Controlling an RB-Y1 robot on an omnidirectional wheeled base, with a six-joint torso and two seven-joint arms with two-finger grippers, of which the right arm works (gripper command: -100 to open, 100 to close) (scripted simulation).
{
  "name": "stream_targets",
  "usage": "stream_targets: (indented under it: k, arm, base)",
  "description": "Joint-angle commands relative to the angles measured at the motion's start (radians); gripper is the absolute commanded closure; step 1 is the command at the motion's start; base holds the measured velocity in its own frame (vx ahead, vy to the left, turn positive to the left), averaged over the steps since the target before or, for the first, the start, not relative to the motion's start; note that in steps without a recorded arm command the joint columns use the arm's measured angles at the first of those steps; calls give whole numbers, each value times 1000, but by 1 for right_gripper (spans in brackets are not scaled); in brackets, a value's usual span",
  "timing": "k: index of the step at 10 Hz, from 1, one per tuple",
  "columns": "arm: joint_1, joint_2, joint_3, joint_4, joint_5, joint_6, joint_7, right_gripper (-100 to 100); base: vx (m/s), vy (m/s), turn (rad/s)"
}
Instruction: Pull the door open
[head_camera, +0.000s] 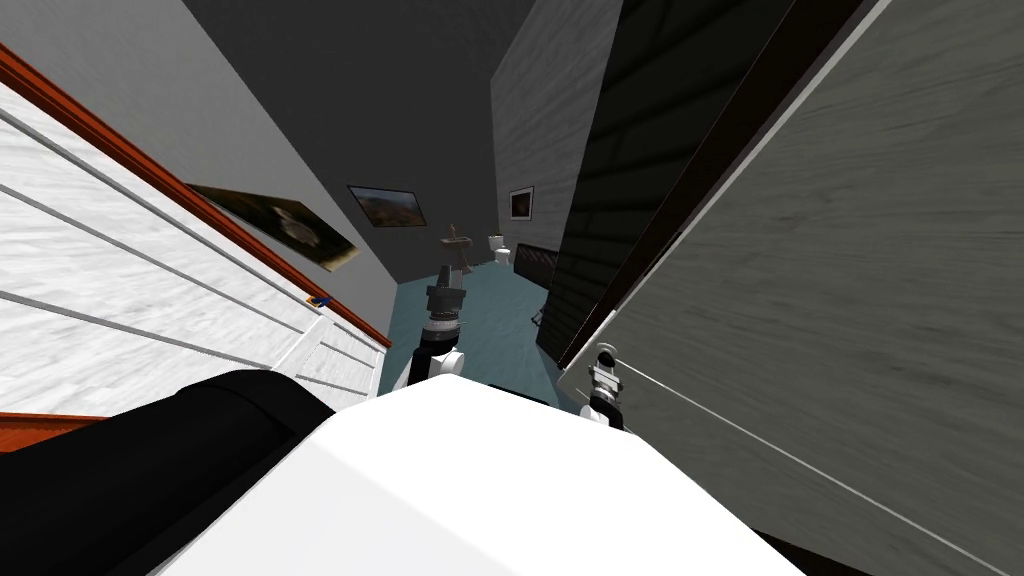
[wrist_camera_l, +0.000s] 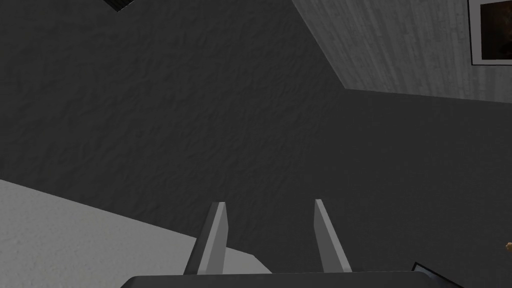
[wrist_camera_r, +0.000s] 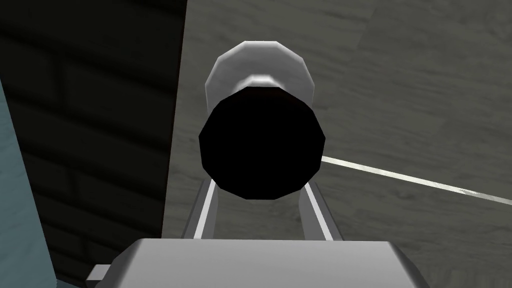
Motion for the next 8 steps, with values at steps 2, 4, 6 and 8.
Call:
stream_targets:
  k: [2, 4, 6, 8]
  arm:
    - [-12, -10, -12, -10, -23, -17, -63, 100]
    - [-11, -10, -14, -11, -29, -17, -80, 100]
    - [-8, -11, -21, -15, -50, -16, -133, 100]
    - [-7, -12, -23, -16, -56, -16, -149, 100]
  base:
    - [-36, -20, 138]
    - [-24, -18, 93]
    - [-24, -23, 140]
    - [-14, -10, 55]
